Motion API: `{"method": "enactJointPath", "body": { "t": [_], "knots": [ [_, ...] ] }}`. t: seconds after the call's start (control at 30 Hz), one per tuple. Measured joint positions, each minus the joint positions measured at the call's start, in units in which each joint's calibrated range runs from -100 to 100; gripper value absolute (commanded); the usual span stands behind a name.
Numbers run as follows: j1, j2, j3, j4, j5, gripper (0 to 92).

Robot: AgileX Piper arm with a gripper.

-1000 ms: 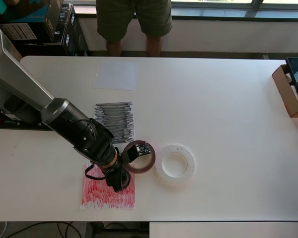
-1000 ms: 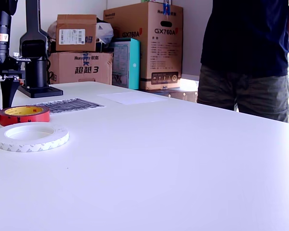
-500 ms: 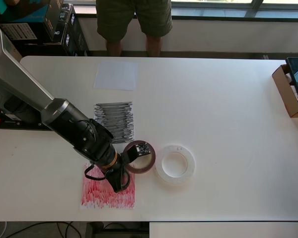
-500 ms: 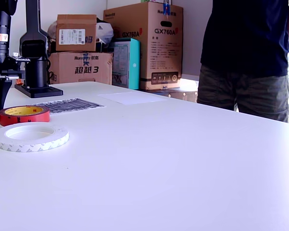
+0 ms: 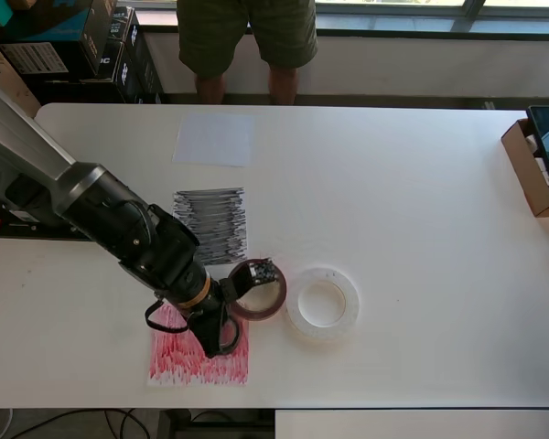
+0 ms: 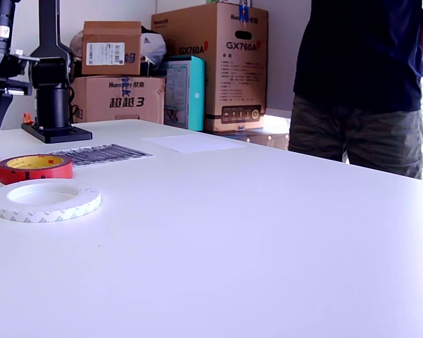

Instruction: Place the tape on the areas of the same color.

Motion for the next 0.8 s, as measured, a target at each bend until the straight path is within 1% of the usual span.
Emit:
{"method": "enactJointPath", "body": {
  "t": [0.1,0.27,0.47,0.67,0.8],
  "knots": [
    [2.3,-4.1,0.0,5.3,0.0,0.2],
    [7.5,-11.7,2.1,10.4,1.3,0.2],
    [15.3,-19.5,9.5,11.5,5.1,0.2],
    [21.9,-22.8,18.7,6.5,7.8,0.2],
    [25.3,-22.0,23.5,-0.7,7.8,0.2]
  ]
}}
